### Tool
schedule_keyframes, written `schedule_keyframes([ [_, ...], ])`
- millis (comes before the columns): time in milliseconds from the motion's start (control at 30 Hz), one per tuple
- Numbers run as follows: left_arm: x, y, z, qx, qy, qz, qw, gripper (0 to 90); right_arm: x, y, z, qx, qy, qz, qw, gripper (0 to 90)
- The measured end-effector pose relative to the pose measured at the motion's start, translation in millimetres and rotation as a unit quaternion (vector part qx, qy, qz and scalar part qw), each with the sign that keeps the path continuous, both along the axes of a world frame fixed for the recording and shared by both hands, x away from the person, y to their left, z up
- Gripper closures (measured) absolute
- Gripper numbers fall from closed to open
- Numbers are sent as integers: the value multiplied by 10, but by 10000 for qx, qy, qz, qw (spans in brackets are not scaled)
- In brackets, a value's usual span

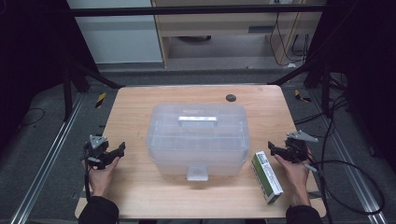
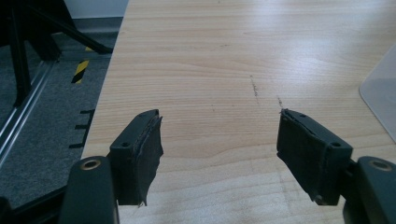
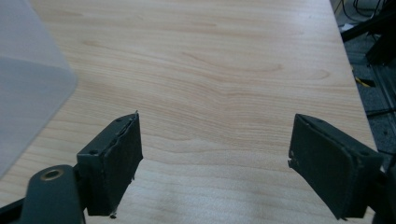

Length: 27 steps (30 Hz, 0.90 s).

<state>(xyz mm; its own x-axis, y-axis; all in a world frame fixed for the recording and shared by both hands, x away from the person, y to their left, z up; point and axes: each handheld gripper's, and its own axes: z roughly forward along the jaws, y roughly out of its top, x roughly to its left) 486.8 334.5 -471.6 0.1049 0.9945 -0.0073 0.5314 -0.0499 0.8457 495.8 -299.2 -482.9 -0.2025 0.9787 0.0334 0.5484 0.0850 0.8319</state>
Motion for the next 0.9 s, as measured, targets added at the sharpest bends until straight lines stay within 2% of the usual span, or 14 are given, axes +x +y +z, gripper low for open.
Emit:
schedule_keyframes([
  [200,-39,-7,37,28,-109,-88,9999,356,-83,-12,77,66,-120,12,9999,189],
  [233,-43,-13,66,52,-64,-162,9998,368,-98,-8,93,57,-124,23,9999,191],
  [267,-43,-19,88,-17,-23,-196,9998,386,-109,-3,99,22,-170,24,9999,193],
  [367,-44,-29,130,-30,-117,-346,9993,396,-121,5,105,-24,-181,90,9998,193],
  [400,-46,-51,164,15,-256,-474,9985,397,-134,17,117,-89,-235,149,9996,196],
  [433,-46,-51,164,15,-256,-474,9985,395,-139,25,125,-93,-252,174,9995,199],
  [500,-49,-70,228,9,-432,-675,9968,391,-142,41,143,-88,-271,250,9993,200],
  [567,-55,-71,293,-68,-383,-689,9969,385,-140,56,158,-68,-255,330,9991,199],
  [600,-56,-69,327,-104,-382,-776,9962,381,-139,64,161,-58,-252,353,9990,199],
  [733,-75,-93,428,-70,-412,-922,9949,358,-124,78,142,-137,-215,430,9987,200],
  [767,-93,-111,494,-85,-420,-1048,9936,358,-123,78,137,-123,-173,444,9988,198],
  [900,-126,-146,588,-84,-547,-1164,9917,364,-126,62,126,-120,-182,457,9987,199],
])
